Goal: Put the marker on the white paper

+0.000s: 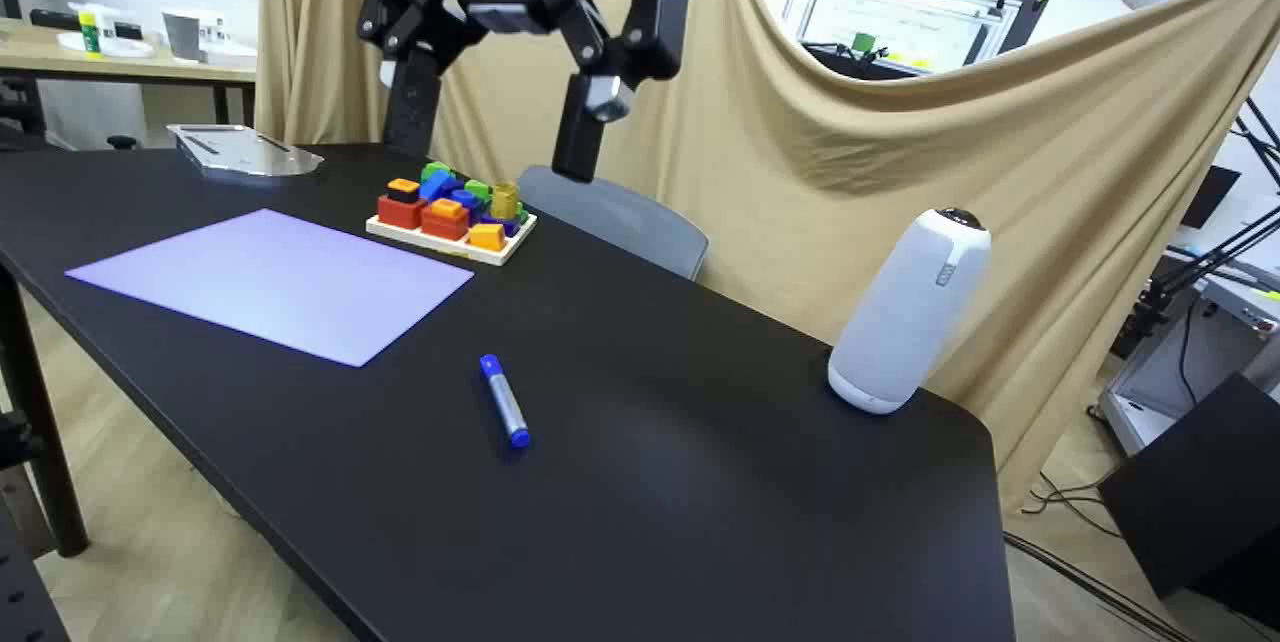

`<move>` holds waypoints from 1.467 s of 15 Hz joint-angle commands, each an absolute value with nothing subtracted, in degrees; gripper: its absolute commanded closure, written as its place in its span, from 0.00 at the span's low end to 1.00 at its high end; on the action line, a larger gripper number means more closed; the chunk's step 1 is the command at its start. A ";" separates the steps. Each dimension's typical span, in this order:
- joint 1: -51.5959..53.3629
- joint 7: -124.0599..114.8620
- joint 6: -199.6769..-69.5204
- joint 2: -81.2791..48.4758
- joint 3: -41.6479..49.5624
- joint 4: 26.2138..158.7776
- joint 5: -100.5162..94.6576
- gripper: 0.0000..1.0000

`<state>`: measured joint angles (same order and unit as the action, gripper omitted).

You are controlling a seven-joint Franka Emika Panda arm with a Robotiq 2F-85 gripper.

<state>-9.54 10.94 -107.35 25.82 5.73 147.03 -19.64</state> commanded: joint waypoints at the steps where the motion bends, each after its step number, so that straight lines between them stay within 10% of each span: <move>1: -8.65 10.67 -107.07 25.86 6.51 146.91 -19.91 0.00; 22: -4.55 31.72 -126.90 17.55 8.26 147.19 -24.14 0.00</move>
<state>-6.40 26.61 -121.95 20.57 7.49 147.12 -22.29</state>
